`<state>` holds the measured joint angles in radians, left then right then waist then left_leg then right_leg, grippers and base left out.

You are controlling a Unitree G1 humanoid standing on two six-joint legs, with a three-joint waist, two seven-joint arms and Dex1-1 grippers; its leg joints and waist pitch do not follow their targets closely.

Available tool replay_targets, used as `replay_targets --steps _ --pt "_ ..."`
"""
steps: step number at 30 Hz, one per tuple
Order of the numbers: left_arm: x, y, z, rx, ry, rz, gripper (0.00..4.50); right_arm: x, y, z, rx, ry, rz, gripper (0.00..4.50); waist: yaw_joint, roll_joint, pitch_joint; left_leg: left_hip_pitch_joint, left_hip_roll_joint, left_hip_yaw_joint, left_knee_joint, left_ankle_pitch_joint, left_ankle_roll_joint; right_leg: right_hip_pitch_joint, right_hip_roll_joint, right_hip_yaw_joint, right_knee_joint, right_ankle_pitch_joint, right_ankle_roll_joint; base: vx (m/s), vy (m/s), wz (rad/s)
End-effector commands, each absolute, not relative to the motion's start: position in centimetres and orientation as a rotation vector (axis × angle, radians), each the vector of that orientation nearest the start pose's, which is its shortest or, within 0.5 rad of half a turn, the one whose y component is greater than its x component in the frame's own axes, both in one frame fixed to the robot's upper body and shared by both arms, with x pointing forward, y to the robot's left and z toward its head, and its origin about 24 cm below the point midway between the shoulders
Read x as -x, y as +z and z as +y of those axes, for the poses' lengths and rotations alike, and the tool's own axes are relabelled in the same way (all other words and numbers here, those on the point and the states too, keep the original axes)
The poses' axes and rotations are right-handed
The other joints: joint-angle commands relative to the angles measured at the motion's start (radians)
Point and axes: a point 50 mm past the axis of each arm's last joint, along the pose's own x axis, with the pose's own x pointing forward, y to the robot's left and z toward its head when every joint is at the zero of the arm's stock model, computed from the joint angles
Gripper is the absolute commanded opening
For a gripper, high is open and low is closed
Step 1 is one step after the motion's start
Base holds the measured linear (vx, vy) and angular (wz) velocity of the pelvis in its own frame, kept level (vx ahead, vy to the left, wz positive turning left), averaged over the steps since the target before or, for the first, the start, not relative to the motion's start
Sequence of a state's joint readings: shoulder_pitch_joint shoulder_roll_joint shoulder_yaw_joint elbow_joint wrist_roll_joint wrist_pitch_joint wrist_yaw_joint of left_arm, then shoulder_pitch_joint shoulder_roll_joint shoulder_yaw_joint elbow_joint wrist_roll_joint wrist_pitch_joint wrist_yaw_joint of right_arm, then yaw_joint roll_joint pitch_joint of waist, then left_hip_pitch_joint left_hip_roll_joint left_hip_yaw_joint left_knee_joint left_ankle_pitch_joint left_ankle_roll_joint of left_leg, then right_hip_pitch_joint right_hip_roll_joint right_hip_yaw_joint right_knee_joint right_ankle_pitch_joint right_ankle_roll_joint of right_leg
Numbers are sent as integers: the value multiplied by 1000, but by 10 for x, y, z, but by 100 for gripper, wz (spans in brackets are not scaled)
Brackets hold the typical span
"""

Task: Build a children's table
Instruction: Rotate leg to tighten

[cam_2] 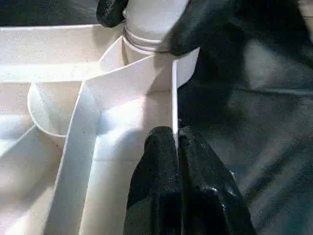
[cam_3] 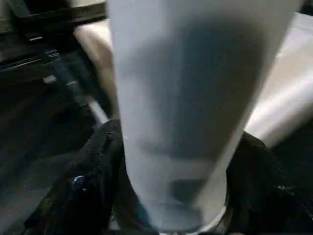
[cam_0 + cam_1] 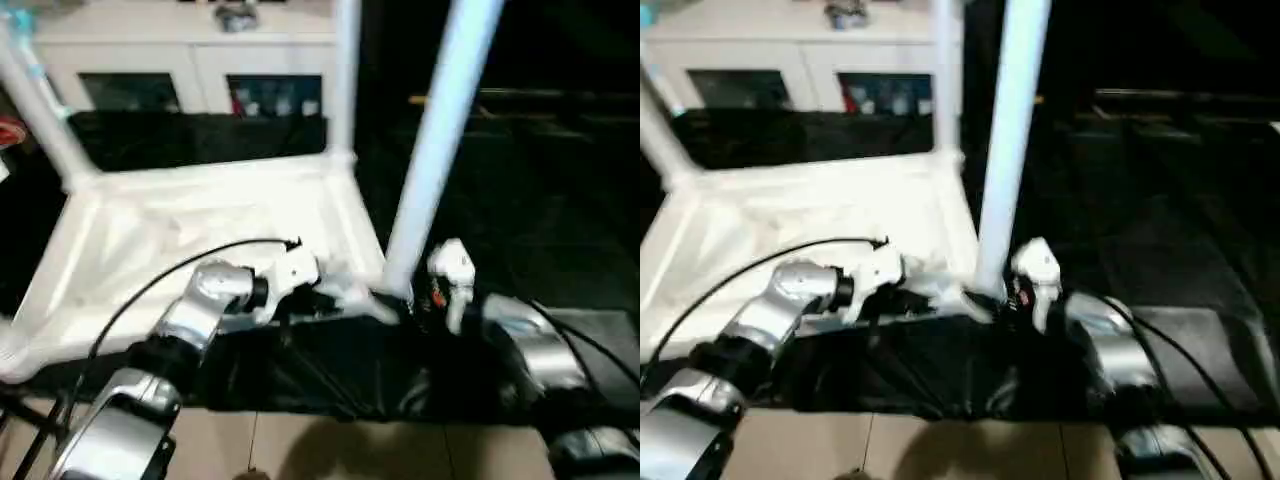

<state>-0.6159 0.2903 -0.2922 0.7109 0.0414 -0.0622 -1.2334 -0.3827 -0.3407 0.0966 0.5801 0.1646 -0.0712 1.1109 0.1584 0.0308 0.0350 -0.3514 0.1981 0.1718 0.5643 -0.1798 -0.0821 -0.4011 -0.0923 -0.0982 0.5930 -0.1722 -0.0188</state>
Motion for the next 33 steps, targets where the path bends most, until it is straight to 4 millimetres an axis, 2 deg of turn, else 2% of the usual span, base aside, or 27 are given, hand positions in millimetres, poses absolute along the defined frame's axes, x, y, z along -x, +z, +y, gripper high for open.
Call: replay_targets --steps 1,3,5,9,12,23,26,29,31,33 --pt "-314 53 108 -413 -1478 311 0 -278 21 -152 92 1286 288 305 3 -6 -53 -5 37 -5 -63 -248 82 54 -64 49 -75 -280 -186 0 0 0" --pt "-313 54 113 -412 -1497 326 0 -274 25 -154 88 1344 294 305 9 -6 -55 -2 39 -6 -61 -237 83 54 -63 50 -73 -256 -192 0 0 0" --pt "-312 54 118 -413 -1512 339 0 -271 27 -155 99 1385 300 305 13 -6 -54 -5 38 -6 -60 -227 86 54 -63 50 -69 -236 -197 0 0 0" --pt "-311 54 121 -416 -1521 347 0 -269 27 -156 111 1414 310 274 16 -8 -54 -4 36 -6 -61 -228 72 54 -65 49 -73 -270 -187 0 0 0" --pt "-311 54 125 -415 -1528 355 0 -267 28 -157 102 1447 316 263 16 -8 -54 -5 37 -6 -60 -222 73 53 -65 50 -72 -267 -184 0 0 0" --pt "-314 54 121 -409 -1487 337 0 -259 23 -149 52 1465 321 256 22 -7 -55 -4 37 -6 -59 -217 70 54 -64 49 -71 -260 -181 0 0 0" --pt "-320 54 116 -397 -1401 315 0 -262 19 -146 39 1380 309 256 28 -7 -53 -4 37 -6 -60 -223 64 51 -65 50 -75 -280 -174 0 0 0" --pt "-327 54 108 -382 -1306 288 0 -274 13 -146 54 1234 307 255 28 -6 -48 0 35 -7 -65 -261 43 48 -68 49 -85 -380 -145 0 0 0" --pt "-331 54 99 -376 -1247 275 0 -285 7 -142 21 1085 330 254 17 -10 -45 1 30 -12 -69 -289 21 49 -69 45 -94 -470 -115 0 0 0" --pt "-333 53 91 -368 -1216 271 0 -290 2 -136 -6 1002 353 254 6 -9 -48 3 31 -14 -70 -286 16 47 -70 47 -95 -464 -109 0 0 0"
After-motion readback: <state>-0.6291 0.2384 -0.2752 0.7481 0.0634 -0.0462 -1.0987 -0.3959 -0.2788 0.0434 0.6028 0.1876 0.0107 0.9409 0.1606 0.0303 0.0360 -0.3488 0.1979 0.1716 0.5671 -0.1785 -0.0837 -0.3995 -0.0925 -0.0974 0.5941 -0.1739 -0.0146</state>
